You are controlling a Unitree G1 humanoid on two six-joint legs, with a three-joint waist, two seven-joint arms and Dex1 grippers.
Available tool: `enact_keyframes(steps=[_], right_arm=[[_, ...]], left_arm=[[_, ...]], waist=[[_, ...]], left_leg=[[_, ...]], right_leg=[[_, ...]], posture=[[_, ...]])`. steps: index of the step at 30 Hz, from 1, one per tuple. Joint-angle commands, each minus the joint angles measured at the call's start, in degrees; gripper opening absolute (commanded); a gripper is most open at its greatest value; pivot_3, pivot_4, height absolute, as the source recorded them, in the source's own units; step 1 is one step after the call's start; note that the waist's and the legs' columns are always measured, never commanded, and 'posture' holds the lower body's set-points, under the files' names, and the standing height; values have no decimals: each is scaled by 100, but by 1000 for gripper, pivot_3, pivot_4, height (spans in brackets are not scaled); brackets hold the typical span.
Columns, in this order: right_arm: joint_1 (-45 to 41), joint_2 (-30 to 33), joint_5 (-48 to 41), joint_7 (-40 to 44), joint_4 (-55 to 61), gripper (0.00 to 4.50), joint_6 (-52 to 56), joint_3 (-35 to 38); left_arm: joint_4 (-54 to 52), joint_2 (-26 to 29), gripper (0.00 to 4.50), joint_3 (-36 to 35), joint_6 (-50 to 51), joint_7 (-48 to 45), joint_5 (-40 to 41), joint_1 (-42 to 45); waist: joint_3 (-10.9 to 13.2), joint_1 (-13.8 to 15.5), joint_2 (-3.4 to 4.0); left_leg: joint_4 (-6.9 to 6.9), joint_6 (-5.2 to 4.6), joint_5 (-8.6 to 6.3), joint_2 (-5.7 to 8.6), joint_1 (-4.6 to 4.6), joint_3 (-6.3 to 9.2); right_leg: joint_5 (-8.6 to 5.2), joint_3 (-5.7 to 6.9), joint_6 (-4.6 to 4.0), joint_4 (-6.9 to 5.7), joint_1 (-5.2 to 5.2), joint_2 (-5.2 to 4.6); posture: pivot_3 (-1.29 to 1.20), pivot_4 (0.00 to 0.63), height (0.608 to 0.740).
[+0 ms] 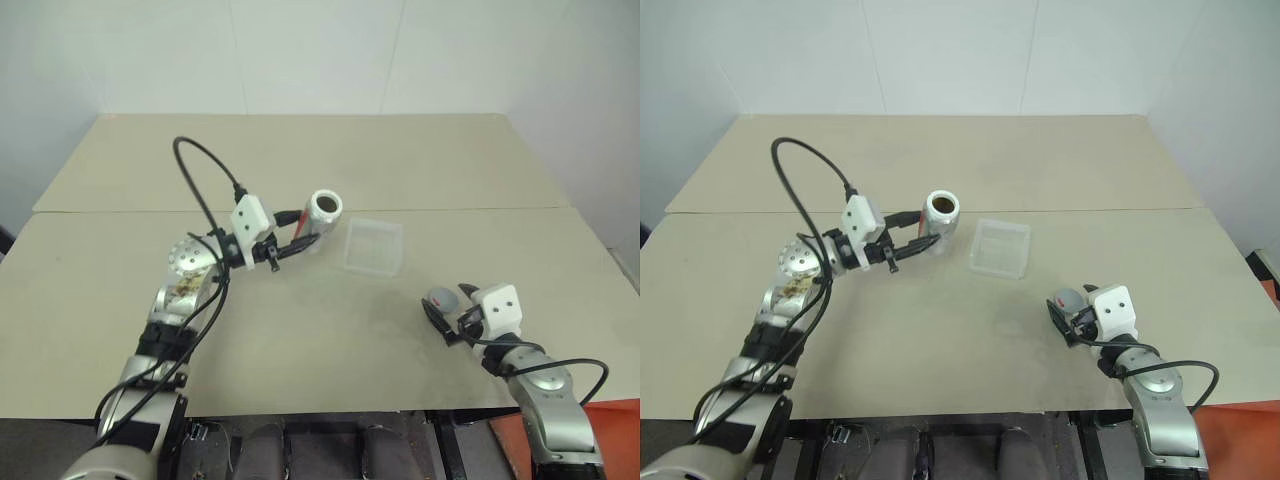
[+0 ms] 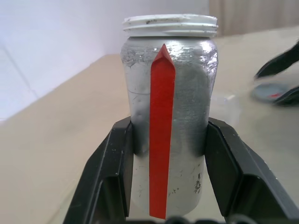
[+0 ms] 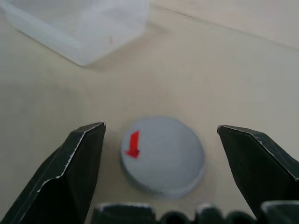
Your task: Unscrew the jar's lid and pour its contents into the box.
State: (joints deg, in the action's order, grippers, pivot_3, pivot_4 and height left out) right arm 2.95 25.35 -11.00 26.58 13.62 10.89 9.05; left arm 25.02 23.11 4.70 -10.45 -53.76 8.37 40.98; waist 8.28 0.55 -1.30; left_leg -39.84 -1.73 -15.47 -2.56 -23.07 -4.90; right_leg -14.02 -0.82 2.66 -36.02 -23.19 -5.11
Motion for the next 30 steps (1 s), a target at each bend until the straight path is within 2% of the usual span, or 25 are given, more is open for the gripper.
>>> enact_keyframes(steps=[1, 5, 7, 11, 17, 25, 28, 30], right_arm=[[-256, 264, -343, 205, 857, 4485, 183, 186], [-538, 703, -910, 492, 1589, 4485, 976, 240], [-588, 1027, -920, 620, 1727, 4485, 1342, 203], [-670, 1439, -1238, 654, 2011, 4485, 2044, 355], [-280, 1426, -1191, 532, 2341, 4485, 2066, 322], [455, 1469, -1171, 564, 2666, 4485, 2048, 513], [582, 1494, -1130, 575, 2712, 4485, 2049, 553], [601, 1491, -1092, 550, 2735, 4485, 2035, 561]], left_arm=[[792, 64, 1886, 173, -825, 107, -520, 622], [1996, 19, 1886, 445, -1543, 14, -952, 1300], [2522, 12, 1886, 555, -1901, 72, -1169, 1574], [3405, 71, 1886, 947, -2754, 622, -1974, 2174], [4130, -58, 1886, 1438, -3469, 1718, -2954, 2822], [4486, -85, 1886, 2923, -4057, 4753, -5241, 3662], [4598, -183, 1886, 3738, -3951, 6124, -6279, 4021], [4656, -276, 1886, 4879, -3436, 7582, -7588, 4344]], waist=[[0, 7, 0], [1, 8, -1], [2, 12, -3], [6, 32, -10], [9, 58, -16], [16, 87, -28], [25, 101, -42], [30, 111, -51]], left_leg=[[0, 0, 0, 1, -2, -1], [2, -1, -1, 0, -13, -9], [-1, -2, -1, 1, -18, -12], [-4, -4, -2, 3, -24, -12], [-4, -7, -4, 7, -34, -8], [-7, -7, -4, 11, -34, -8], [-8, -7, -4, 11, -34, -5], [-8, -7, -4, 13, -36, -5]], right_leg=[[0, 0, 1, 2, -1, 0], [-1, 7, 4, 12, -5, 2], [-1, 8, 4, 13, -8, 1], [-1, 14, 4, 15, -7, -3], [-2, 19, 10, 20, -8, -7], [-2, 20, 16, 16, -9, -9], [-2, 20, 17, 15, -9, -9], [-4, 19, 20, 17, -9, -11]], posture=[[0, 150, 740], [0, 150, 740], [0, 150, 740], [0, 150, 740], [0, 150, 740], [0, 150, 740], [0, 150, 740], [0, 150, 740]])
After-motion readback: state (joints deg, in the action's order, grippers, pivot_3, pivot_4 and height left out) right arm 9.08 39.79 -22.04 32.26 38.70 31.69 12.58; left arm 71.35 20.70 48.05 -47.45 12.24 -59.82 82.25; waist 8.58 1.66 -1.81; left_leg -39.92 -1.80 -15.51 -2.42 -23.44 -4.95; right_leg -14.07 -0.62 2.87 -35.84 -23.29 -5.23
